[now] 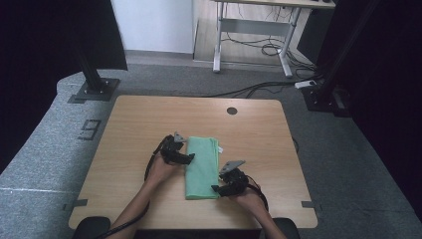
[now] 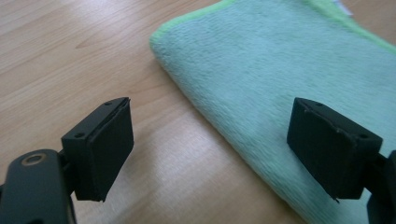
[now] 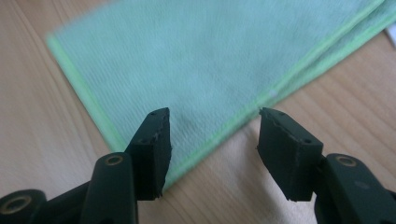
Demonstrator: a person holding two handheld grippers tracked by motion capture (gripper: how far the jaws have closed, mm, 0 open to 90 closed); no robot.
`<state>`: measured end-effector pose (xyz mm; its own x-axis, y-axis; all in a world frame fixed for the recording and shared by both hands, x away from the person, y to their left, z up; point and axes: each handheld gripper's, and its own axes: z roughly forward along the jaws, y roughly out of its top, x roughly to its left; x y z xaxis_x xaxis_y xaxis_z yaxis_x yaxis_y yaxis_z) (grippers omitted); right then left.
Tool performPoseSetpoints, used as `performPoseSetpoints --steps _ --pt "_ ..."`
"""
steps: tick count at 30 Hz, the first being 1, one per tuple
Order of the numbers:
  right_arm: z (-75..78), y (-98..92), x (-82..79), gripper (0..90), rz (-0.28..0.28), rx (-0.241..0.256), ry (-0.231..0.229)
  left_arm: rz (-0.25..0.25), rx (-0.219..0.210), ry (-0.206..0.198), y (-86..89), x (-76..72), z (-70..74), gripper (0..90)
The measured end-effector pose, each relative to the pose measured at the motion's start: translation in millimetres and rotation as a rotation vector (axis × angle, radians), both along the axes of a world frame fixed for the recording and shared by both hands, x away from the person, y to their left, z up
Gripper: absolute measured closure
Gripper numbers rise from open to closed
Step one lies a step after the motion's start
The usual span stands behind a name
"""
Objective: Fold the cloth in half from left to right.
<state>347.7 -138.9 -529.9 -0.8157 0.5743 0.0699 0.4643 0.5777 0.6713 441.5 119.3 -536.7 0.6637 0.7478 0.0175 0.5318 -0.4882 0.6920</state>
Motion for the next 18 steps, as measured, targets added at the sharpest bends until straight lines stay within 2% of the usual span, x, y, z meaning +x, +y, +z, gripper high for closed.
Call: performPoseSetpoints --steps 2,5,7,13,16,18 --pt "6.4 -6.2 6.6 46.6 -0.041 0.060 0.001 -0.016 -0.012 0.007 0.2 -6.6 2.4 14.4" --pt "15.2 -12.5 20.9 59.7 -0.086 0.100 -0.008 -0.047 -0.022 0.004 -0.6 -19.2 5.4 14.2" --pt "18.3 -12.2 33.8 65.4 -0.103 0.098 -0.016 -0.057 -0.026 0.002 -1.2 -28.3 6.2 14.0" --pt "18.1 3.7 76.1 73.0 -0.140 0.067 -0.031 -0.058 -0.062 0.012 11.5 -50.0 2.4 14.0" --pt "15.8 11.5 98.1 76.3 -0.178 0.058 -0.042 -0.052 -0.066 0.017 18.5 -55.3 0.1 14.5" --pt "14.3 14.8 109.2 76.9 -0.200 0.047 -0.058 -0.054 -0.086 0.025 21.8 -56.7 0.4 16.0"
